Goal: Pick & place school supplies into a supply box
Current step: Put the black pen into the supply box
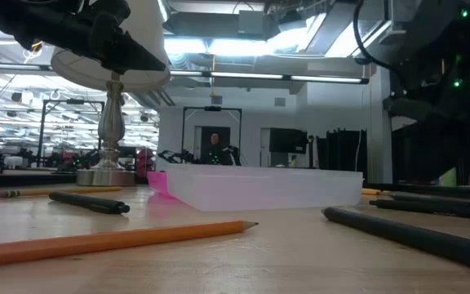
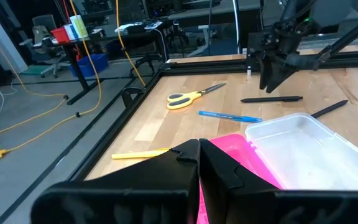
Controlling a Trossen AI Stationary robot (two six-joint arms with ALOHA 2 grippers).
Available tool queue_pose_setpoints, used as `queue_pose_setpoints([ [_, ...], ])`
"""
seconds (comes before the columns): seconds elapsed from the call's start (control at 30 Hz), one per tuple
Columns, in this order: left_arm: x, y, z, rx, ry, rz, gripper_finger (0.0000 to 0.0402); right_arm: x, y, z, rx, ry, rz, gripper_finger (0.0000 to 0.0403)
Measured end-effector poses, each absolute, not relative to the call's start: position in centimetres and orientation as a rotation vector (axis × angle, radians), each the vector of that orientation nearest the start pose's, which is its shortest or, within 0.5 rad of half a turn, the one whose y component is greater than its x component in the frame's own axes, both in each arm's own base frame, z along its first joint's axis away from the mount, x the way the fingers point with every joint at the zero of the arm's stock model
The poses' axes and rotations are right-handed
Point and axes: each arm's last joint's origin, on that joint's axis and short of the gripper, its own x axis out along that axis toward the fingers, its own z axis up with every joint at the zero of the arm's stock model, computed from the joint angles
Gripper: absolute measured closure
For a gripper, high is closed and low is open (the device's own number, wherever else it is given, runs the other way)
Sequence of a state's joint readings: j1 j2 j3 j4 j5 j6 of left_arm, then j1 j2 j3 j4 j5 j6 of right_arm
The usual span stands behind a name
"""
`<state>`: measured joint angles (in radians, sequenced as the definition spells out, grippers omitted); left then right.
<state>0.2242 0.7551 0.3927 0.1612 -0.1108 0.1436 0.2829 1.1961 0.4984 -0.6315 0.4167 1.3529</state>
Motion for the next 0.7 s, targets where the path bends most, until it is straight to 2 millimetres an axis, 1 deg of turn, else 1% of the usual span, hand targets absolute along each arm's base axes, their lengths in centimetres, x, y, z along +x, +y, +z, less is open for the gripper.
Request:
queue_pose_setpoints([
  [0.17,16.8,4.2,23.4,0.128,0.225,0.319,0.0398,16.7,3.6,13.9,0.731,0.9,-0.871,0.0269],
  [0.43,16.8,4.2,23.4,0.129,0.225,0.319,0.0398,16.5,3.6,13.3,0.715,0.917,-0.882,0.0269],
  [0.7,16.8,4.2,23.4,0.128,0.225,0.319,0.0398,17.4,3.8,11.4,0.629,0.975,-0.931,0.0269],
])
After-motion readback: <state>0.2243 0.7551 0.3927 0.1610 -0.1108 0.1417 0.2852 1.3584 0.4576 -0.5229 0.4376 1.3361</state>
